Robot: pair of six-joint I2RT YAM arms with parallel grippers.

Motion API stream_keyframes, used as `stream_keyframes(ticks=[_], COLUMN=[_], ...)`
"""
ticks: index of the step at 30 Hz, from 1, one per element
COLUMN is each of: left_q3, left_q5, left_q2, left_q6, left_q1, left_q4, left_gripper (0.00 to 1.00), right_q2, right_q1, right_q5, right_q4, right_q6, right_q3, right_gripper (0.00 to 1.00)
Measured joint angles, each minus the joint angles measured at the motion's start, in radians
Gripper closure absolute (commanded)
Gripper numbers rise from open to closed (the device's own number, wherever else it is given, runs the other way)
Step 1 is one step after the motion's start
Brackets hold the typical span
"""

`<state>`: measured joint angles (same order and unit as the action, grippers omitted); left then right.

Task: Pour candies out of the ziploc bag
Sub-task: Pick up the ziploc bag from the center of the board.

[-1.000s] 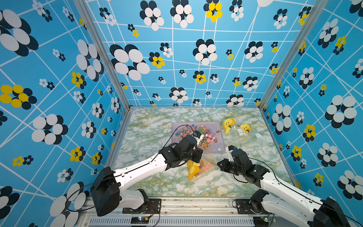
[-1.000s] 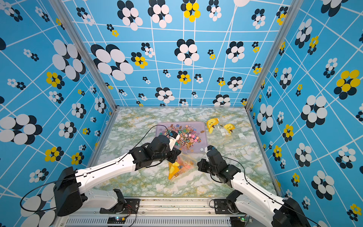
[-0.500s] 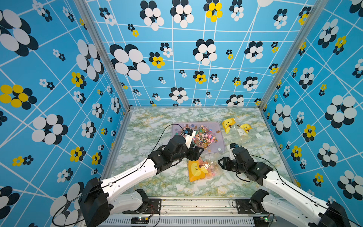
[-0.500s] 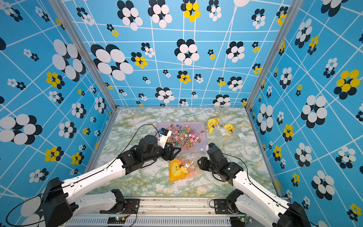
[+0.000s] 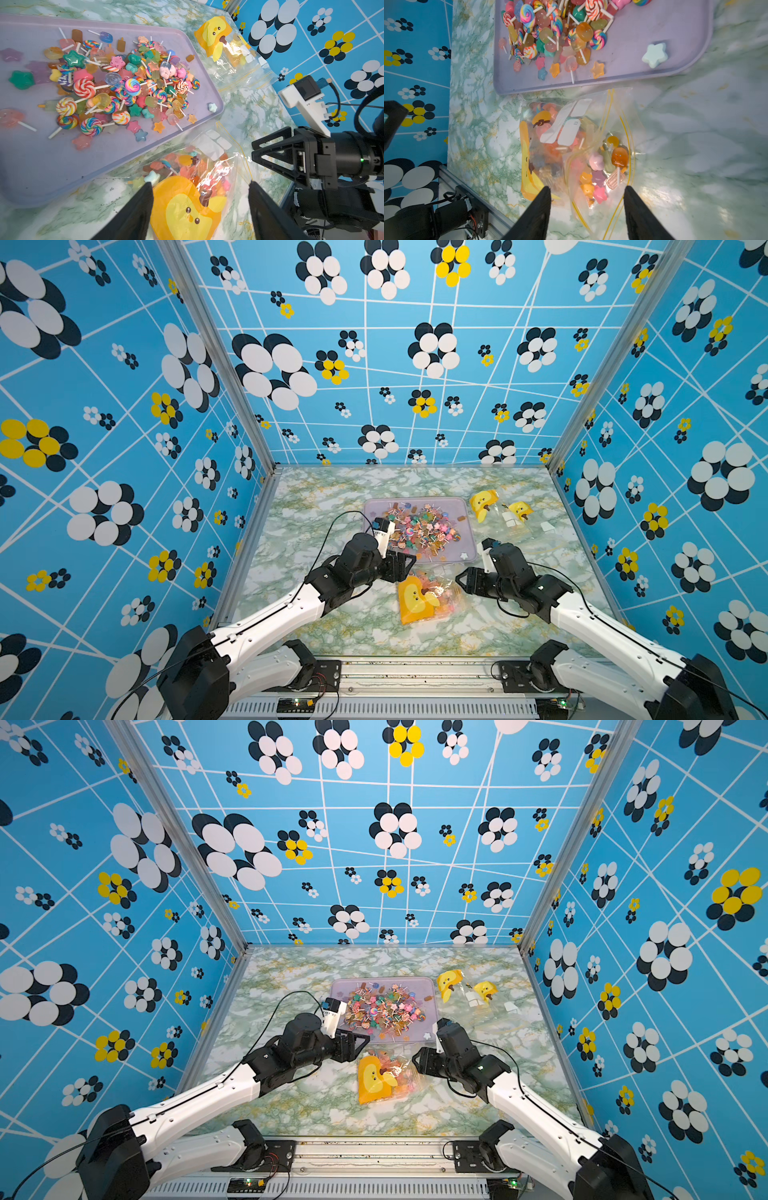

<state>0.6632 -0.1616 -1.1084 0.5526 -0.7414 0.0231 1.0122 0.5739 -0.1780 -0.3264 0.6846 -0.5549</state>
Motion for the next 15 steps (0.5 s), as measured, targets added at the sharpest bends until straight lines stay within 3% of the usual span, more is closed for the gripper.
stream_keyframes(ticks=[3, 4, 7, 15], left_q3=[-0.030, -0.043, -0.092, -0.166], left_q5=[-0.004, -0.004, -0.004, -0.007], left_q2=[0.000, 0.000, 0.000, 0.000], left_q6=[0.021, 0.031, 0.060, 0.119], left_q1=[0.000, 0.000, 0.001, 0.002], left_q4=[0.012, 0.019, 0.043, 0.067], left_gripper=[0.26, 0.26, 0.26, 0.26], right_q2=[0.047, 0.061, 0.095, 0.130], right_q1=[0.009, 0.015, 0.034, 0.064], right_q5=[-0.021, -0.027, -0.037, -0.030], right_q4=[0.049, 0.063, 0.094, 0.041], right_q6=[0.016, 0.019, 0.033, 0.023], right_q3=[0.015, 0.018, 0.015, -0.111], right_gripper=[0.48, 0.57, 0.98, 1.00])
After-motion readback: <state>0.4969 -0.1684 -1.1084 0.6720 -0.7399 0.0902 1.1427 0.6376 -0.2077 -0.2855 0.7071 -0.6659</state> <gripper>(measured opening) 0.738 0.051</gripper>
